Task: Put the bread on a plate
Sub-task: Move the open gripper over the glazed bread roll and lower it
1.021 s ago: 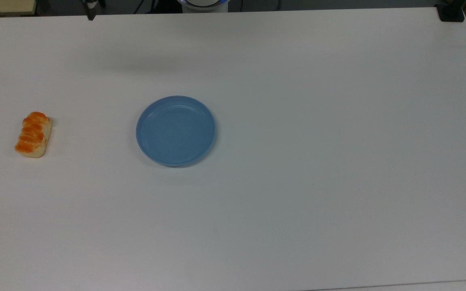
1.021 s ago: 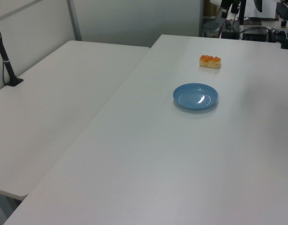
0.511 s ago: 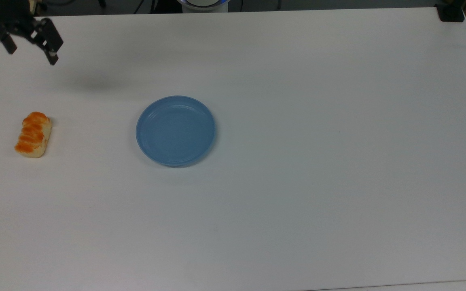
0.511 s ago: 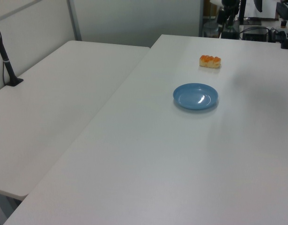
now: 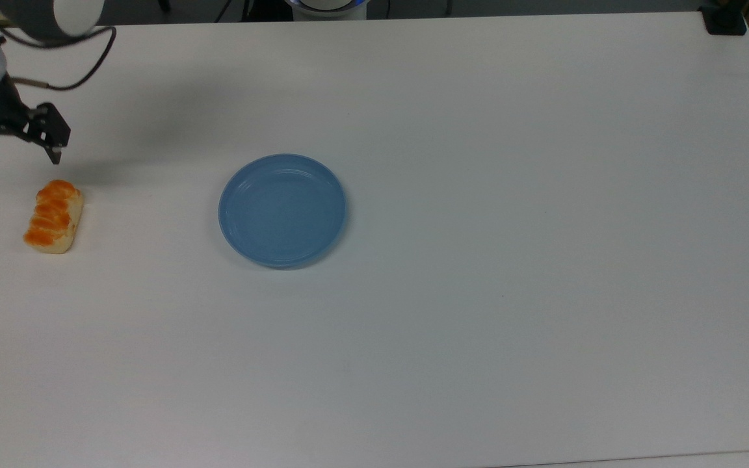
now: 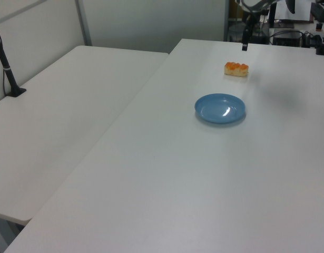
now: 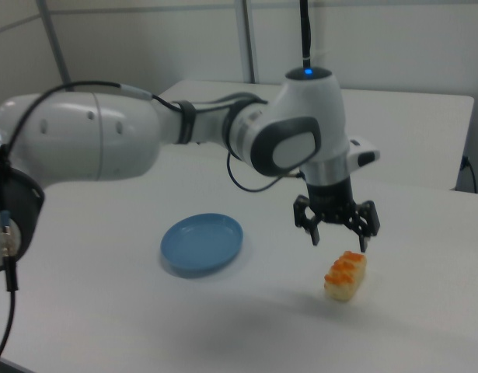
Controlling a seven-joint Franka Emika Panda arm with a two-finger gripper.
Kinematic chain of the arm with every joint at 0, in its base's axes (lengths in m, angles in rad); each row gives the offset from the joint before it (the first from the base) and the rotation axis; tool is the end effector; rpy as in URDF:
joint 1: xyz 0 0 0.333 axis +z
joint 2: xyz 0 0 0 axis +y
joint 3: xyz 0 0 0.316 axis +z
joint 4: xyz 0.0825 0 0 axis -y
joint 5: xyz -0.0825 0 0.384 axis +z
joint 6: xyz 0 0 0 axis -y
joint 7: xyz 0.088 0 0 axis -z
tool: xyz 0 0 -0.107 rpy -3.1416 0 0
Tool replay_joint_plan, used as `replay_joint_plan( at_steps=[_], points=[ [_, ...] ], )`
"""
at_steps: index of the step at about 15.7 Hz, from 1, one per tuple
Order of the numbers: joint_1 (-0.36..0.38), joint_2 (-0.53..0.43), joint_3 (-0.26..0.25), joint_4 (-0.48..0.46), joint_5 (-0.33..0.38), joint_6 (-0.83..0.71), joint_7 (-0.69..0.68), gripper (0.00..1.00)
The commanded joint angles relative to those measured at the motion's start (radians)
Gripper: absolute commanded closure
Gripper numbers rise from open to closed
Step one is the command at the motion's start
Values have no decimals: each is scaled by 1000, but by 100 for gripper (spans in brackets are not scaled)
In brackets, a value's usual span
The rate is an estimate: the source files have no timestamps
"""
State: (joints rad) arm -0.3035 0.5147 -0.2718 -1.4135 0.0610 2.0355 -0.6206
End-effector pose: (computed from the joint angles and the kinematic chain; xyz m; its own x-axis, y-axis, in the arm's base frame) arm 0.6195 -0.3545 0.4236 0.9961 0.0671 0.0578 0.0589 -0.9893 0.1335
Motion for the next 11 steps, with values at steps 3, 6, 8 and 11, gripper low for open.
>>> replay_joint_plan(
  at_steps=[3,6,8,11],
  points=[
    [-51,76,45,28,100,11,-15,0],
    [-62,96,45,27,174,11,30,0],
    [-71,116,45,28,174,12,33,0],
    [-72,130,46,27,177,52,45,0]
  ],
)
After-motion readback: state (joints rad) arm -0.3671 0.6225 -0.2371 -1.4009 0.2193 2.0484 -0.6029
